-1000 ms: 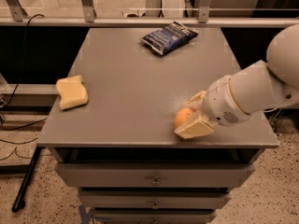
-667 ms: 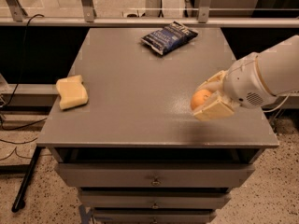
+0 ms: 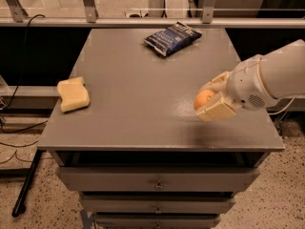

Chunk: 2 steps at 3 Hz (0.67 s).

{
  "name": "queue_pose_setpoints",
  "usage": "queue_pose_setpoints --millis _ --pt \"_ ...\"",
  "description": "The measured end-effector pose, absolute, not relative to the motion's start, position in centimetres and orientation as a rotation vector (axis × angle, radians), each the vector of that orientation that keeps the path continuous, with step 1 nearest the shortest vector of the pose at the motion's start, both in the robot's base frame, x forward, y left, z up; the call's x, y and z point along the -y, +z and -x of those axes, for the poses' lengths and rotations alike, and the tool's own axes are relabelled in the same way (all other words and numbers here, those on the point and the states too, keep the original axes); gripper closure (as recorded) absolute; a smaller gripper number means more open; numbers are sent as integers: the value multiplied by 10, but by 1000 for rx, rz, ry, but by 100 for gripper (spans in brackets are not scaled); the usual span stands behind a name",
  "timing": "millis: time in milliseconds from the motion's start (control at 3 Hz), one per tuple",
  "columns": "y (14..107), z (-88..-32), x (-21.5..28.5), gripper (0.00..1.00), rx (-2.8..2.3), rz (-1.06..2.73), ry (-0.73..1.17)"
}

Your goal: Move orange near blue chip bag

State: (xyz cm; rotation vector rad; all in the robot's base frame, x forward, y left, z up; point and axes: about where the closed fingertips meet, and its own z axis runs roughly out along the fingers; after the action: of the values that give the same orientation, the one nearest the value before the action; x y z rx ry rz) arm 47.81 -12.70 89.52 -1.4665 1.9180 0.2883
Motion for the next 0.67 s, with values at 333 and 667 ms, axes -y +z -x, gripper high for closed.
queue_pose_setpoints --millis 333,667 --pt "893 -520 138 100 -1886 1397 230" --pt "899 -575 151 100 -1839 1337 170"
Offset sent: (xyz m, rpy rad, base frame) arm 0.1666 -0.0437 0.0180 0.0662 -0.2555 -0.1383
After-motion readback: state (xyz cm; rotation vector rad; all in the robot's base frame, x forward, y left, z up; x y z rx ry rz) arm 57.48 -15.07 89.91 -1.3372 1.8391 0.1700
